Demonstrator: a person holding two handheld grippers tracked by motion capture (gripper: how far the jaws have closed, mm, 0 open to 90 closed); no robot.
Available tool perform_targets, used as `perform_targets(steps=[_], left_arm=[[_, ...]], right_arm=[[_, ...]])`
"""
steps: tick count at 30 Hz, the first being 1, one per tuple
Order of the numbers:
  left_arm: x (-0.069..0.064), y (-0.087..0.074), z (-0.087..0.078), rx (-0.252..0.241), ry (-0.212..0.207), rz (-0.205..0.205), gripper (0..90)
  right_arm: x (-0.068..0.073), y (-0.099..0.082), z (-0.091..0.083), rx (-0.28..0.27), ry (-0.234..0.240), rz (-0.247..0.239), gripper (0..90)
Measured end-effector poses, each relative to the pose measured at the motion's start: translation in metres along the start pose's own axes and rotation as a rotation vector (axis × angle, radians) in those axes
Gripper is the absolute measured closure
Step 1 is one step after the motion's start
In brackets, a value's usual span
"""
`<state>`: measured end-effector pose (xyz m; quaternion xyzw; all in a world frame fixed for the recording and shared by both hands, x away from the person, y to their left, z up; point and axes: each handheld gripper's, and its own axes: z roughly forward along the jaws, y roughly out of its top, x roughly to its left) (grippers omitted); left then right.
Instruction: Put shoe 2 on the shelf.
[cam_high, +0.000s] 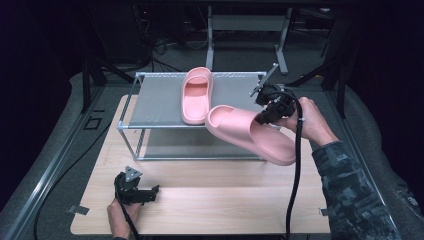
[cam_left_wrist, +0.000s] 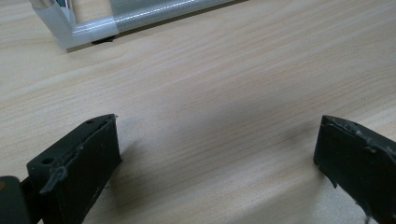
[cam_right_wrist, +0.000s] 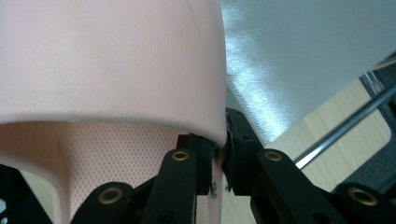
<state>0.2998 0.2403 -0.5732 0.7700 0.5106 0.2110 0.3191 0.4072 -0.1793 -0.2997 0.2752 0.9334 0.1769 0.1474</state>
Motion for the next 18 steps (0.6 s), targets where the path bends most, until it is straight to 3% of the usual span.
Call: perform_targets(steps=[9,13,15,18], left_arm=[[0.000,0.000,0.000,-0.003,0.001,-0.001,0.2],[0.000,0.000,0.000,0.000,-0.001,0.000,0.1],[0.000,0.000,0.000,0.000,0.000,0.000,0.2],[0.000,0.000,0.000,0.000,-0.001,-0.001,0.2]], right_arm=[[-0.024,0.013,0.003,0.035,-0.064,0.128,83.1],[-0.039,0.022,0.010,0.052,-0.092,0.231,83.1],[-0.041,0.024,0.012,0.059,-0.100,0.249,83.1],[-0.048,0.030,0.021,0.078,-0.106,0.318,83.1]])
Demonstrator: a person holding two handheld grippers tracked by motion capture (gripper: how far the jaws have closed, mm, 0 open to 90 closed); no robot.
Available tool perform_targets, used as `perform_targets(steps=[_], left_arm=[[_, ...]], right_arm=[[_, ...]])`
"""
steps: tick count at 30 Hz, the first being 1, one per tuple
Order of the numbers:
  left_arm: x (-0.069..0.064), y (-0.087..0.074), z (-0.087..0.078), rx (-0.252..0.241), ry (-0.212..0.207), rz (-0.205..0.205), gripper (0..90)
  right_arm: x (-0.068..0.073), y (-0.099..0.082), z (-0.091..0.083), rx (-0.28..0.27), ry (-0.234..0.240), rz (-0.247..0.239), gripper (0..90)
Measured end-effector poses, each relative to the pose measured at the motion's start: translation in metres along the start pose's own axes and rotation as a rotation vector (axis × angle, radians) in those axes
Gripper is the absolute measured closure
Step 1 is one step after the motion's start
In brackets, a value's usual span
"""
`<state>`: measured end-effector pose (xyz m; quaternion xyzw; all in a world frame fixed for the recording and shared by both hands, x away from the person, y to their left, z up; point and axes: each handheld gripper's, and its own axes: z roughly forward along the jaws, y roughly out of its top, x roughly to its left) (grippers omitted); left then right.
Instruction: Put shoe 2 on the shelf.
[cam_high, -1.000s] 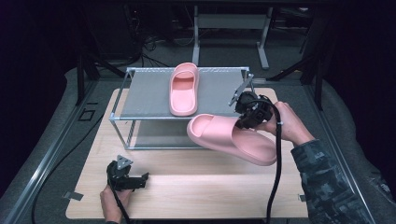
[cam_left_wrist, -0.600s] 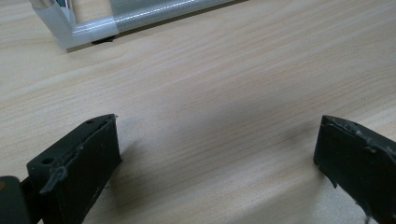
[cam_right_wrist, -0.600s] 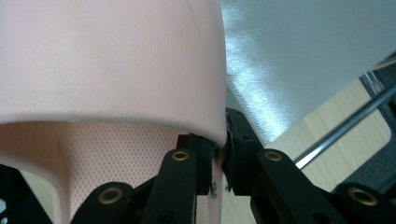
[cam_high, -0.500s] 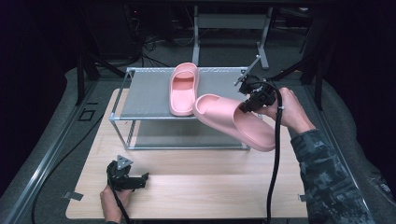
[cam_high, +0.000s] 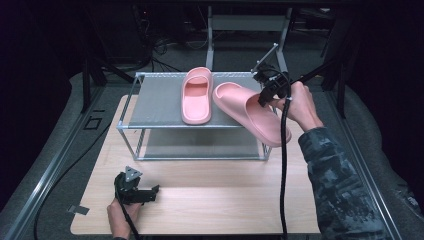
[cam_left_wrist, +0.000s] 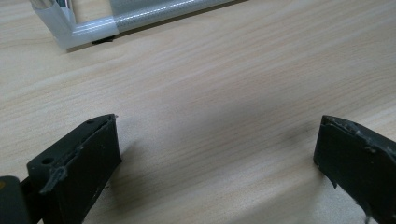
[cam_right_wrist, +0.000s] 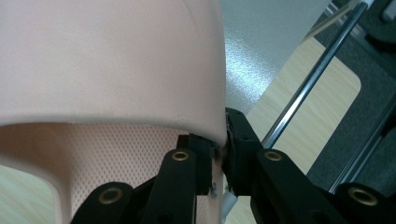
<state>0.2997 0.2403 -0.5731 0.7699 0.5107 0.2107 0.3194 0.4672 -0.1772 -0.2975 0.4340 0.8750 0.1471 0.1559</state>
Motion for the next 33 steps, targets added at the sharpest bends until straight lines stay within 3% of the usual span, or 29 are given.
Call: perform_targets(steps=[7,9,14,18,23,27,31,33], left_arm=[[0.000,0.000,0.000,0.001,-0.001,0.000,0.2],[0.000,0.000,0.000,0.002,-0.001,0.000,0.2],[0.000,0.000,0.000,0.001,-0.001,-0.001,0.2],[0.000,0.000,0.000,0.001,0.000,-0.001,0.3],[0.000,0.000,0.000,0.001,-0.001,-0.001,0.3],[0.000,0.000,0.000,-0.002,0.003,-0.001,0.3],[0.000,0.000,0.000,-0.002,0.002,-0.002,0.3],[0.000,0.000,0.000,-0.002,0.003,-0.001,0.3]], right_arm=[[-0.007,0.020,0.025,0.046,-0.057,0.148,83.0],[-0.009,0.022,0.027,0.043,-0.050,0.165,83.0],[-0.017,0.028,0.039,0.030,-0.048,0.263,82.9],[-0.020,0.030,0.046,-0.032,-0.066,0.316,79.1],[-0.016,0.017,0.037,-0.134,-0.032,0.261,65.1],[-0.019,-0.009,0.020,-0.200,-0.029,0.209,67.7],[-0.023,-0.033,0.014,-0.172,-0.050,0.187,74.6],[-0.024,-0.041,0.018,-0.135,-0.029,0.185,78.5]])
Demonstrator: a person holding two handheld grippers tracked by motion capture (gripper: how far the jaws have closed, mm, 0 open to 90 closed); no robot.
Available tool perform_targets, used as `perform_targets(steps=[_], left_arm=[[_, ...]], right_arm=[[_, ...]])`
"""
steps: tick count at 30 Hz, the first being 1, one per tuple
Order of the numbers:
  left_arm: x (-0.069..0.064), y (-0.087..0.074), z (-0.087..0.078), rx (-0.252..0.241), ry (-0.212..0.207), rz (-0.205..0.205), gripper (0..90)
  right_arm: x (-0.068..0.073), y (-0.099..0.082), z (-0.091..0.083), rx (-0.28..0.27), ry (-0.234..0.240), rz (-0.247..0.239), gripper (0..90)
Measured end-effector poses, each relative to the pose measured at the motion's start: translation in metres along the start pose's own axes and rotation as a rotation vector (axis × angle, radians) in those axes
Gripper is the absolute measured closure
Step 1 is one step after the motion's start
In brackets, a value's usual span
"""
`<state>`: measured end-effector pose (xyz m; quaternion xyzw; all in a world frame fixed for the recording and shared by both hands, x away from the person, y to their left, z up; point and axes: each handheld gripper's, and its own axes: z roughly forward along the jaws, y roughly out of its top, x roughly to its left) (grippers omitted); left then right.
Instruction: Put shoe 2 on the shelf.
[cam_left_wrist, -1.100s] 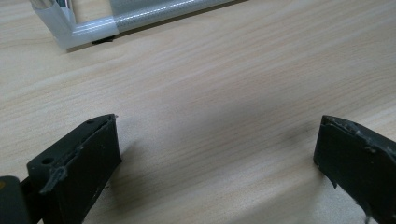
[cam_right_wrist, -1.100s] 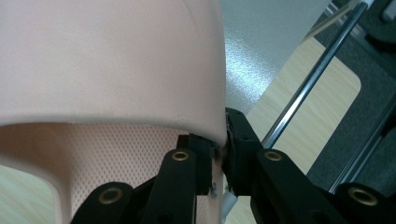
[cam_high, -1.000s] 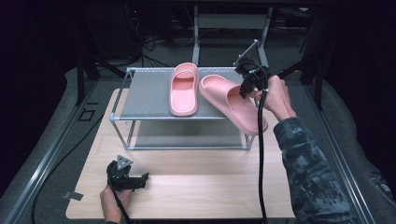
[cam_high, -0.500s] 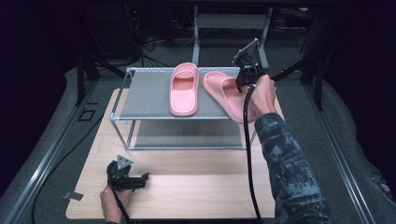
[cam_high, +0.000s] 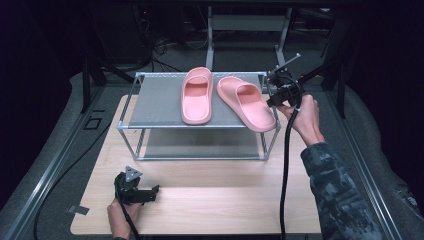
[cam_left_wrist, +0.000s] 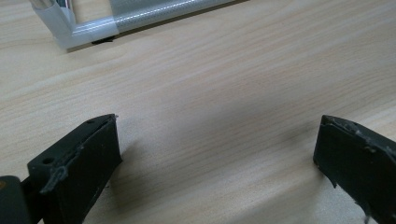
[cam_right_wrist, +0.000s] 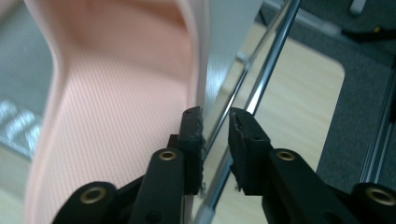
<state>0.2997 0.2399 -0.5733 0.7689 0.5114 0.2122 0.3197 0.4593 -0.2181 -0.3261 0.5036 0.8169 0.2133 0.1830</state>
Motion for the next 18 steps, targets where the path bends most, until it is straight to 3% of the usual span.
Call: perform_targets(steps=[2,7,13,15,18], left_arm=[[0.000,0.000,0.000,0.000,0.000,0.000,0.3],[0.000,0.000,0.000,-0.001,0.001,-0.002,0.3],[0.000,0.000,0.000,0.000,0.001,-0.001,0.3],[0.000,0.000,0.000,-0.001,0.001,-0.002,0.4],[0.000,0.000,0.000,0.000,0.001,-0.001,0.4]], right_arm=[[0.000,-0.005,0.002,0.015,0.001,0.004,83.2],[0.010,-0.004,0.005,-0.013,0.093,0.036,84.6],[0.041,0.018,0.030,-0.060,0.089,0.024,81.8],[0.045,0.019,0.027,-0.091,0.079,0.015,79.8],[0.043,0.010,0.012,-0.150,0.128,0.029,74.2]])
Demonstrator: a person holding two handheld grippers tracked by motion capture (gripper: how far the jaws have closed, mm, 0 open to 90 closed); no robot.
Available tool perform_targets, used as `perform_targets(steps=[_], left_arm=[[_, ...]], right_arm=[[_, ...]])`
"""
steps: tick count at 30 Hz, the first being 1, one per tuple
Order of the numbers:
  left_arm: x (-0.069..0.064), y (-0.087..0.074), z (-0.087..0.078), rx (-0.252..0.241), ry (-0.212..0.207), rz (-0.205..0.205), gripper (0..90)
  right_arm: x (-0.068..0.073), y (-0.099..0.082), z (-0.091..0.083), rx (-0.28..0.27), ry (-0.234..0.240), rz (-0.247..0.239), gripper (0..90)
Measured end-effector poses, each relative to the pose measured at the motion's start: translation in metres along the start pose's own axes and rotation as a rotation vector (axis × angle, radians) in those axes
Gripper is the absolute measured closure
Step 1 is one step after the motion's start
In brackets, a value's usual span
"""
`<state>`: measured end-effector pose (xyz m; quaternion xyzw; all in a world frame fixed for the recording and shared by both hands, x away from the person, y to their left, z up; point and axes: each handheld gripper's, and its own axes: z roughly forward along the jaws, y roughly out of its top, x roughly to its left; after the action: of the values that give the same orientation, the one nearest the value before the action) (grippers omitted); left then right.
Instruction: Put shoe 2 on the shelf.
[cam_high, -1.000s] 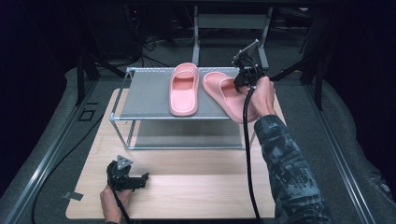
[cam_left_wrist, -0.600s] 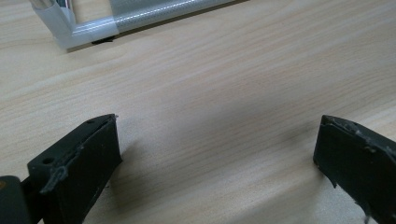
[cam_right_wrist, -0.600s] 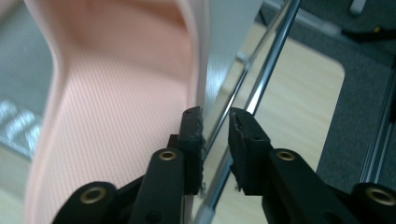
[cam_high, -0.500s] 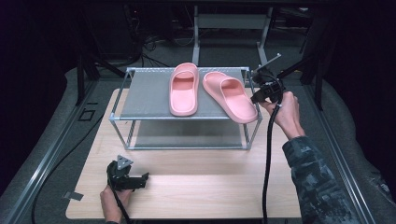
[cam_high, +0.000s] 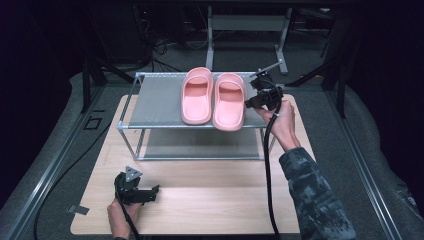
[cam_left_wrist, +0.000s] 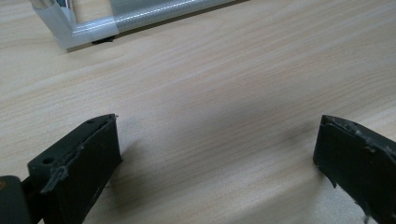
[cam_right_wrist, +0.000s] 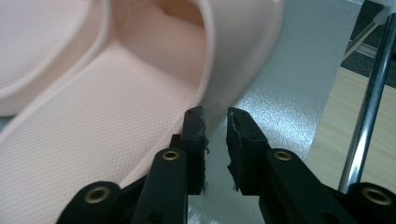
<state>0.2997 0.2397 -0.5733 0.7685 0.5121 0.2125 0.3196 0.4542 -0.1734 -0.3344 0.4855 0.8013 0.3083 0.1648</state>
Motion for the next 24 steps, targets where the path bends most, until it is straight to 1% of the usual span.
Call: perform_targets(steps=[1,2,4,5,6,7,8,9,10,11,12,13,14,16,19,20,21,22,23,24], left_arm=[[0.000,0.000,0.000,0.000,-0.001,0.000,0.4],[0.000,0.000,0.000,0.000,0.000,0.000,0.4],[0.000,0.000,0.000,0.001,-0.001,-0.001,0.3],[0.000,0.000,0.000,0.002,-0.001,0.001,0.4],[0.000,0.000,0.000,0.001,-0.001,-0.001,0.4],[0.000,0.000,0.000,0.001,-0.001,0.001,0.4],[0.000,0.000,0.000,0.000,-0.001,0.000,0.4],[0.000,0.000,0.000,0.000,-0.001,0.000,0.3],[0.000,0.000,0.000,0.000,-0.001,0.000,0.3],[0.000,0.000,0.000,0.001,-0.002,0.000,0.4],[0.000,0.000,0.000,0.003,-0.002,0.001,0.3],[0.000,0.000,0.000,0.002,-0.003,0.000,0.3],[0.000,0.000,0.000,0.001,-0.002,0.000,0.4],[0.000,0.000,0.000,0.003,-0.004,0.000,0.4],[0.000,0.000,0.000,0.003,-0.003,0.000,0.4],[0.000,0.000,0.000,0.002,-0.003,-0.001,0.4],[0.000,0.000,0.000,0.003,-0.002,0.001,0.4],[0.000,0.000,0.000,0.002,-0.001,0.000,0.4],[0.000,0.000,0.000,0.002,-0.002,0.000,0.4],[0.000,0.000,0.000,0.003,-0.002,0.000,0.4]], right_arm=[[-0.001,-0.002,-0.005,-0.017,0.033,0.011,72.5],[0.000,-0.004,-0.008,-0.023,0.042,0.008,71.3],[0.000,-0.005,-0.009,-0.026,0.073,0.020,70.5],[0.001,-0.005,-0.007,-0.028,0.074,0.024,71.6],[0.001,-0.004,-0.003,-0.021,0.086,0.035,73.4],[0.000,-0.003,0.002,-0.019,0.082,0.051,76.4],[-0.001,-0.002,0.008,-0.029,0.087,0.070,79.7],[-0.001,-0.001,0.012,-0.042,0.104,0.098,83.4],[0.001,0.001,0.016,-0.054,0.099,0.104,89.6],[0.003,0.002,0.020,-0.061,0.079,0.110,90.0],[0.004,0.004,0.023,-0.082,0.070,0.122,90.0],[0.004,0.006,0.026,-0.082,0.060,0.139,90.0],[0.005,0.008,0.030,-0.083,0.048,0.146,90.0],[0.005,0.014,0.036,-0.071,0.014,0.142,90.0],[0.004,0.019,0.038,-0.064,0.005,0.132,89.9],[0.003,0.017,0.035,-0.061,0.016,0.123,88.4],[0.003,0.013,0.031,-0.066,0.000,0.115,86.4],[0.000,0.010,0.028,-0.064,0.015,0.112,82.0],[-0.003,0.003,0.023,-0.061,0.004,0.108,76.9],[-0.007,-0.003,0.019,-0.054,0.017,0.101,69.5]])
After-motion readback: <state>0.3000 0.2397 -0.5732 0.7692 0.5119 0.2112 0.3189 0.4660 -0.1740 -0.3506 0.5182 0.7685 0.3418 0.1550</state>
